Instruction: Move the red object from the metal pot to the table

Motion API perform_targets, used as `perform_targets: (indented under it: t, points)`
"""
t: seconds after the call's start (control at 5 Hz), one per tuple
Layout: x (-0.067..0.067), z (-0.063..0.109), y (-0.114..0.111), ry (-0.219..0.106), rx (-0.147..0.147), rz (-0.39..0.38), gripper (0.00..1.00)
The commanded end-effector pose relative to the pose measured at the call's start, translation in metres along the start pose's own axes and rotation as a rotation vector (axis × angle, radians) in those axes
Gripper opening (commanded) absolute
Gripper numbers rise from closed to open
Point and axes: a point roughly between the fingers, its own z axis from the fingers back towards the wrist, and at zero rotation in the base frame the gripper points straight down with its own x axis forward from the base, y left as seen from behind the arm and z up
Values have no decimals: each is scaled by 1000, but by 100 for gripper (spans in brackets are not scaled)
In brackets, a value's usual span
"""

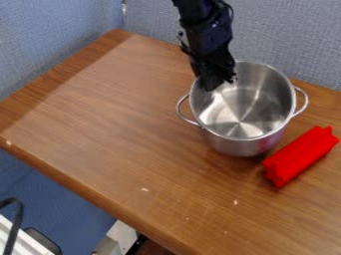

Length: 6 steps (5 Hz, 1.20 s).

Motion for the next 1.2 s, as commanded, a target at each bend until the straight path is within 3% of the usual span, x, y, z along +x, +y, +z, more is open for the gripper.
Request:
perform_targets:
  t: [0.0, 0.6, 1.0]
  points:
    - [7, 11, -4, -44, 21, -18, 0]
    - [1, -2, -2, -11, 35, -8, 0]
    - [-6, -1, 5, 5, 47, 33, 0]
